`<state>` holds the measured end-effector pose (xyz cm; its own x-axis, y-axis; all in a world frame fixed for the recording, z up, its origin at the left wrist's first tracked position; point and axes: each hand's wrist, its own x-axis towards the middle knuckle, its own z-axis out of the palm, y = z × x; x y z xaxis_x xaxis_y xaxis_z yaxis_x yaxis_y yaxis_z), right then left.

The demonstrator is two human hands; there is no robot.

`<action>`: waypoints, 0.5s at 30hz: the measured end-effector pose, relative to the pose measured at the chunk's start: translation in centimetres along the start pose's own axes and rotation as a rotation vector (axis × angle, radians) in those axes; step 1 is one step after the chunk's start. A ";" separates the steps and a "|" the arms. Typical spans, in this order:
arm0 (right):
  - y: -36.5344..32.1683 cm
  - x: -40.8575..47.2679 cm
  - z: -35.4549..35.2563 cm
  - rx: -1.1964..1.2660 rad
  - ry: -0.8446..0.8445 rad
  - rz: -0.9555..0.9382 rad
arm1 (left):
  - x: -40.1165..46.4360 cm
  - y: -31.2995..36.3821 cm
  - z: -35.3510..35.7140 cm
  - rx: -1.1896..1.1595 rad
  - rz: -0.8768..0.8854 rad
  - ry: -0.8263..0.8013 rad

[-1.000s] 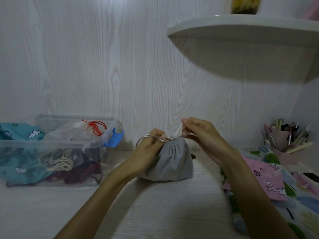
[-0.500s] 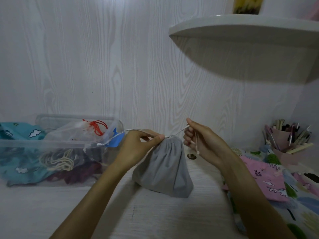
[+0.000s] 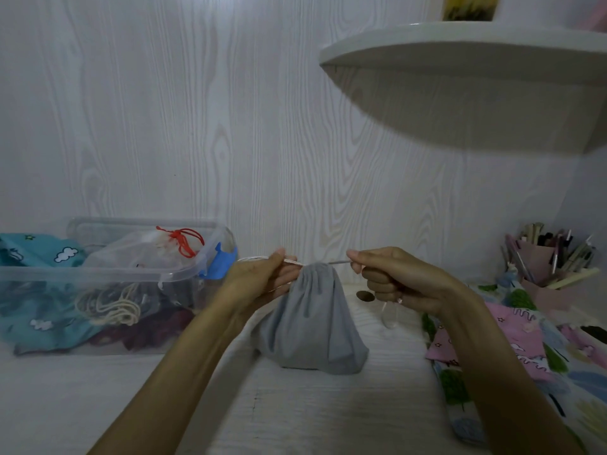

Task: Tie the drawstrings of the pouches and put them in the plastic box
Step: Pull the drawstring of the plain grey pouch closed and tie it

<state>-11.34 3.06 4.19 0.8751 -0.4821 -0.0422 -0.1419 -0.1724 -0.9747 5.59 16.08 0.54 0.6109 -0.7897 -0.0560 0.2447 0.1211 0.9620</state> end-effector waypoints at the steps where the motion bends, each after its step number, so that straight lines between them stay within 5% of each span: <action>1: -0.1 -0.2 0.0 -0.028 -0.042 0.002 | 0.0 0.1 0.1 -0.039 -0.032 -0.046; 7: 0.4 -0.2 -0.5 -0.239 -0.083 0.192 | -0.3 1.4 0.2 -0.282 -0.060 -0.269; 15: -0.3 -1.1 -1.1 -0.413 -0.228 0.231 | -1.5 -0.3 2.3 0.796 0.041 -0.284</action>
<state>-12.79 2.66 4.79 0.8712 -0.3565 -0.3375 -0.4737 -0.4304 -0.7683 2.87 15.89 0.97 0.3695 -0.9278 -0.0505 -0.4419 -0.2233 0.8688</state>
